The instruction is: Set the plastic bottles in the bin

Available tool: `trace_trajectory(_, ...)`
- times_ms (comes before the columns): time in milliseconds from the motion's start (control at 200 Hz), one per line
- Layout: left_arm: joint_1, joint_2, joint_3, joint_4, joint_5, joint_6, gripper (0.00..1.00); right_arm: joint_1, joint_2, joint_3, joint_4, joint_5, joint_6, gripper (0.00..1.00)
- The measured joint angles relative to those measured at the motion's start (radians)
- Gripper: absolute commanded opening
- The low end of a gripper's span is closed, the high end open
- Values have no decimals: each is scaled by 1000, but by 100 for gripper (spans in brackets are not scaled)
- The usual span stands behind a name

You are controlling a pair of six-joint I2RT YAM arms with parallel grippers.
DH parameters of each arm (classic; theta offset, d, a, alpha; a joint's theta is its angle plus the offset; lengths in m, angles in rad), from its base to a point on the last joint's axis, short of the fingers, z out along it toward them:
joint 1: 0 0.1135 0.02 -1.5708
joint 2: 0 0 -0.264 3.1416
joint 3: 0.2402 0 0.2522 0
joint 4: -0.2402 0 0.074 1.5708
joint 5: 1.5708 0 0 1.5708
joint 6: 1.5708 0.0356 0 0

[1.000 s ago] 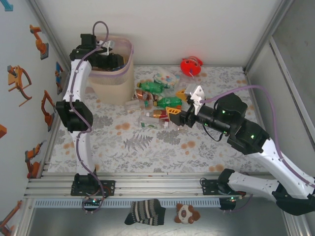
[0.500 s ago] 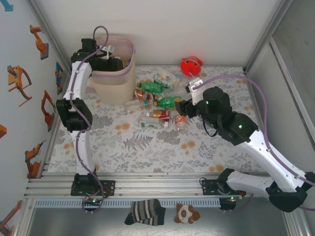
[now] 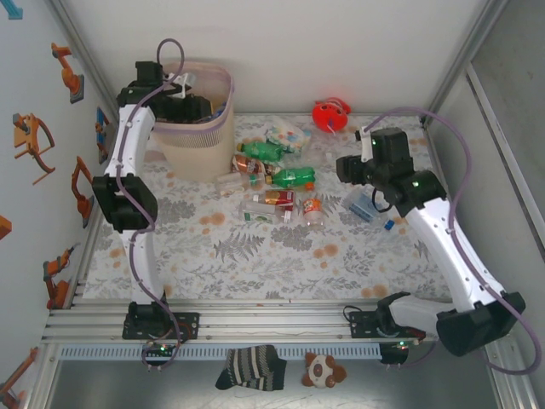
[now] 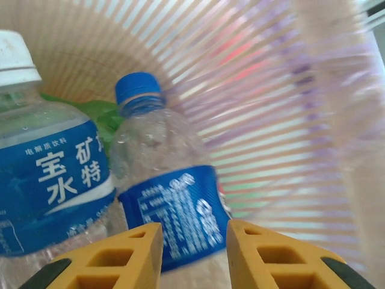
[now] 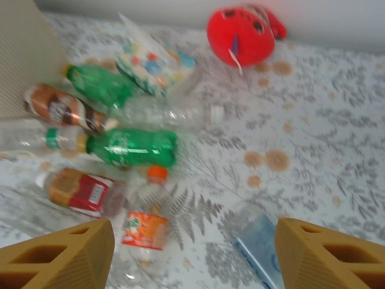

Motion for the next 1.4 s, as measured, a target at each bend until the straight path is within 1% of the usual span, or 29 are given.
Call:
trace_trajectory(175,2,-97,-38,3,0,0,36,-35,127,19,-72,20,-69,71)
trace_trajectory(220,4,-124,-54,5,0,0,36,-37,169,32,-95,35,-90,75)
trace_trajectory(340,5,-183,-102,19,-1,0,37,-42,284,84,-172,84,-128,75)
trace_trajectory(411,5,-217,-144,32,-3,-1,37,-48,327,92,-192,108,-151,76)
trace_trajectory(561,5,-309,-293,104,-8,-23,37,-72,401,92,-232,113,-184,77)
trace_trajectory(701,5,-429,-479,244,-12,-70,37,-82,481,92,-243,113,-201,81)
trace_trajectory(886,5,-593,-669,384,-14,-140,37,-84,608,130,-265,119,-217,85)
trace_trajectory(916,4,-618,-695,402,-14,-151,37,-84,626,137,-263,121,-217,86)
trace_trajectory(941,4,-639,-716,416,-14,-160,37,-85,638,141,-262,123,-220,89)
trace_trajectory(1011,3,-684,-758,444,-14,-177,38,-87,661,148,-263,140,-227,91)
trace_trajectory(1112,3,-727,-788,461,-14,-189,39,-99,692,163,-263,155,-245,91)
trace_trajectory(1222,3,-752,-791,468,-14,-194,39,-114,727,180,-263,158,-262,87)
trace_trajectory(1397,3,-783,-795,486,-15,-206,39,-127,786,203,-259,122,-278,81)
